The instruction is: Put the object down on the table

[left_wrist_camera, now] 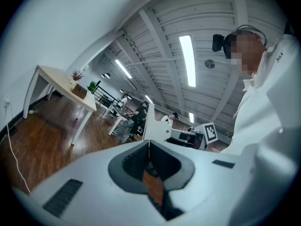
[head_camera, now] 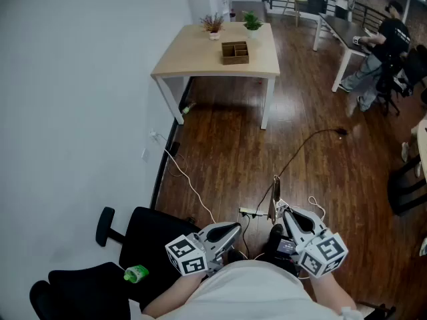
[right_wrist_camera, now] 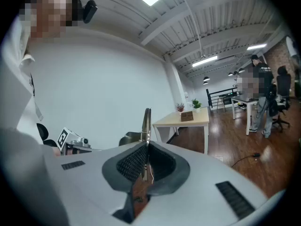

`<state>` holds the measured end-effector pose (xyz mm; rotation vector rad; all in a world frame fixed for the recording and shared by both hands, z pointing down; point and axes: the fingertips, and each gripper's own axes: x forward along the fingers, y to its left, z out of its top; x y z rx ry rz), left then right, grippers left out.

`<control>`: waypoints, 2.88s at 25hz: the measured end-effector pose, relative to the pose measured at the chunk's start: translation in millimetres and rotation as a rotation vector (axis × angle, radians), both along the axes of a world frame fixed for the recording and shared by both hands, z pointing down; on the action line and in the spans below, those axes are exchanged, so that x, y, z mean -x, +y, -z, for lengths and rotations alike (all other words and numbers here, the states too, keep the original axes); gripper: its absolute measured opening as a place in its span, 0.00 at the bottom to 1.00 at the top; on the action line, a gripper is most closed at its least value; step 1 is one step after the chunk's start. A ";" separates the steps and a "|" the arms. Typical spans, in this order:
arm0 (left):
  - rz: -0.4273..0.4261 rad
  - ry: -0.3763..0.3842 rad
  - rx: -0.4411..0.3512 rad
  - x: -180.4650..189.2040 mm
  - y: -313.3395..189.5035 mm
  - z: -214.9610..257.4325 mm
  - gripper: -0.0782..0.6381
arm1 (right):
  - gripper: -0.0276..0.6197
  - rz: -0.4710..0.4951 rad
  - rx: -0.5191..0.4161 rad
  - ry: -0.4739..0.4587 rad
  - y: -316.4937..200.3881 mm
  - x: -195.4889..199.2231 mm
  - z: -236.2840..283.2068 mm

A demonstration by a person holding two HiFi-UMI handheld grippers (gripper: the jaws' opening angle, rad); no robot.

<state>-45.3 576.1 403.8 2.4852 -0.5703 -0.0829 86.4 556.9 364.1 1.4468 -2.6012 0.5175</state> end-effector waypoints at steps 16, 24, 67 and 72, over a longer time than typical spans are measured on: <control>-0.038 0.011 0.033 -7.2 -7.2 -11.0 0.11 | 0.07 -0.032 0.008 0.021 -11.2 -7.9 1.2; 0.000 -0.012 0.043 -32.3 -49.4 -11.0 0.11 | 0.07 0.005 0.008 0.001 -64.9 -31.3 -3.1; 0.090 -0.060 0.020 -58.4 -253.9 6.8 0.11 | 0.07 0.107 0.022 -0.037 -271.7 -50.4 -16.4; 0.082 -0.058 0.027 -22.6 -298.0 4.9 0.11 | 0.07 0.103 0.045 -0.036 -313.0 -12.8 -18.7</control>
